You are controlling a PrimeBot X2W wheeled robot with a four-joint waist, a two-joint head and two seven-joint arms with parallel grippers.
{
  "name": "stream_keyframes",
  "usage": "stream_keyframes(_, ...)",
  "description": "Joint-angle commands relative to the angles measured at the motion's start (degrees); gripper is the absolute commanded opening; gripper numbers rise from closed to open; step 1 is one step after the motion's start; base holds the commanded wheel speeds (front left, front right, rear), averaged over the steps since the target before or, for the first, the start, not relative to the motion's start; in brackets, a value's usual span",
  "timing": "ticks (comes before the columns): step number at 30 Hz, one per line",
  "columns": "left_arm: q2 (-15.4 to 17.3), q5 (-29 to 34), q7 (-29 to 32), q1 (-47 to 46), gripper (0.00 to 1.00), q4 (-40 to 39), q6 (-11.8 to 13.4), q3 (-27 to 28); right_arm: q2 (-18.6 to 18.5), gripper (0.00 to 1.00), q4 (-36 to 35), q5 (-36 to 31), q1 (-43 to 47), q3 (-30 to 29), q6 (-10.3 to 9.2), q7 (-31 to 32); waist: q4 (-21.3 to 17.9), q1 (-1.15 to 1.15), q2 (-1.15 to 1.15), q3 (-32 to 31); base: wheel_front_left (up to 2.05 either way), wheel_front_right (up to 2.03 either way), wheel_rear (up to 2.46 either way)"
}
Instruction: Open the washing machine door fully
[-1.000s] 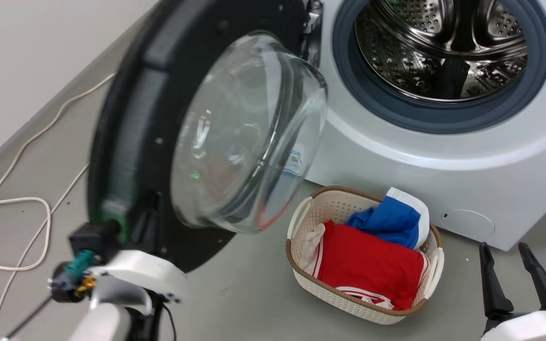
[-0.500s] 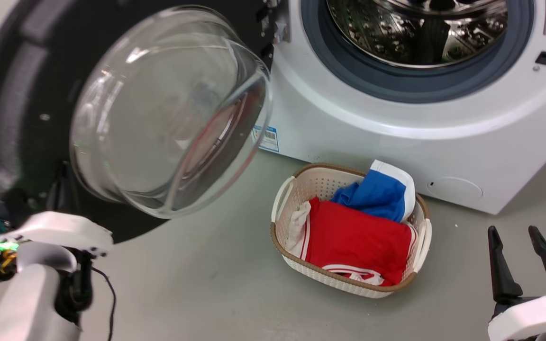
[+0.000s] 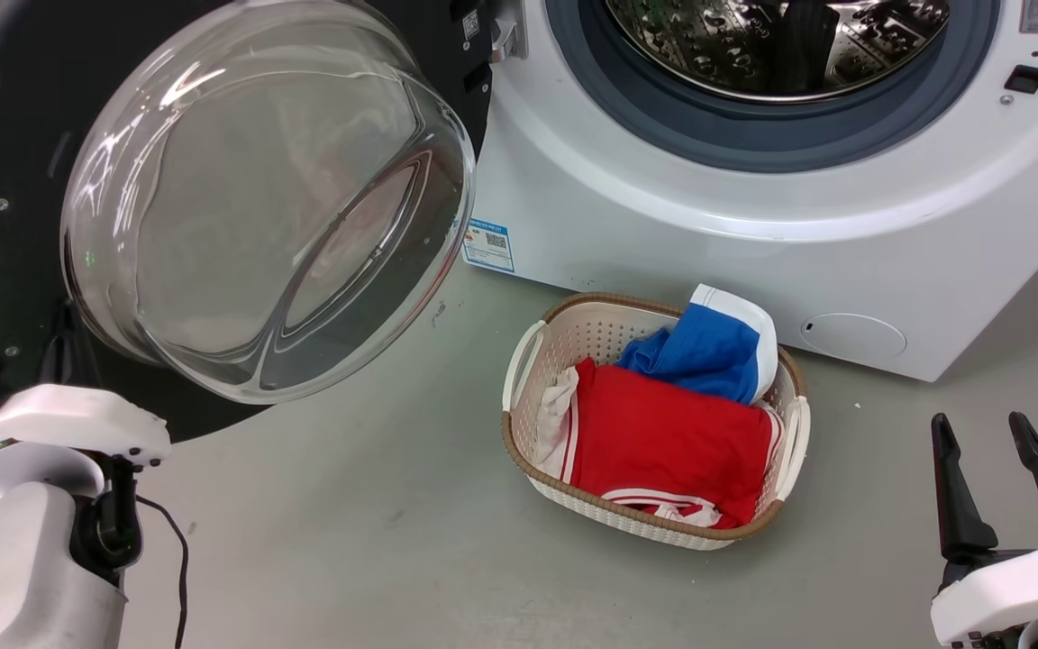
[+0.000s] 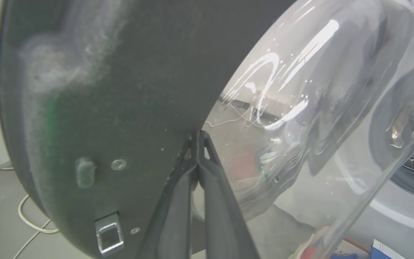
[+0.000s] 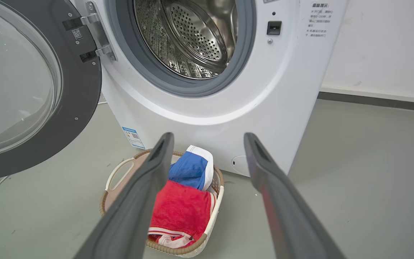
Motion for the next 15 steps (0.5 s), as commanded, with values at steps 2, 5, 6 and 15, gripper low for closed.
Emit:
stream_keyframes(2,0.22,0.60,-0.31,0.09,0.00,0.12,-0.20,0.34,-0.09,1.00,0.12,0.14,-0.82,-0.05,0.01,-0.31,0.11,0.00,0.00,-0.32,0.00,0.00,0.00)
stream_keyframes(5,-0.22,1.90,-0.47,1.66,0.00,-0.96,-0.14,0.35,0.25,1.00,0.61,0.20,-0.43,-0.08,0.01,-0.53,0.32,0.00,0.00,-1.28,0.00,0.00,0.00)
stream_keyframes(6,-0.26,2.34,-0.47,2.32,0.00,-1.46,-0.08,0.38,0.40,1.00,0.80,0.24,-0.23,-0.10,0.01,-0.63,0.39,0.00,0.00,-1.66,0.00,0.00,0.00)
stream_keyframes(15,-1.44,7.15,-0.15,12.44,0.00,-12.61,2.59,-1.26,1.81,1.00,3.00,0.84,1.79,-0.35,0.01,-2.70,1.13,0.00,0.00,-7.00,0.00,0.00,0.00)
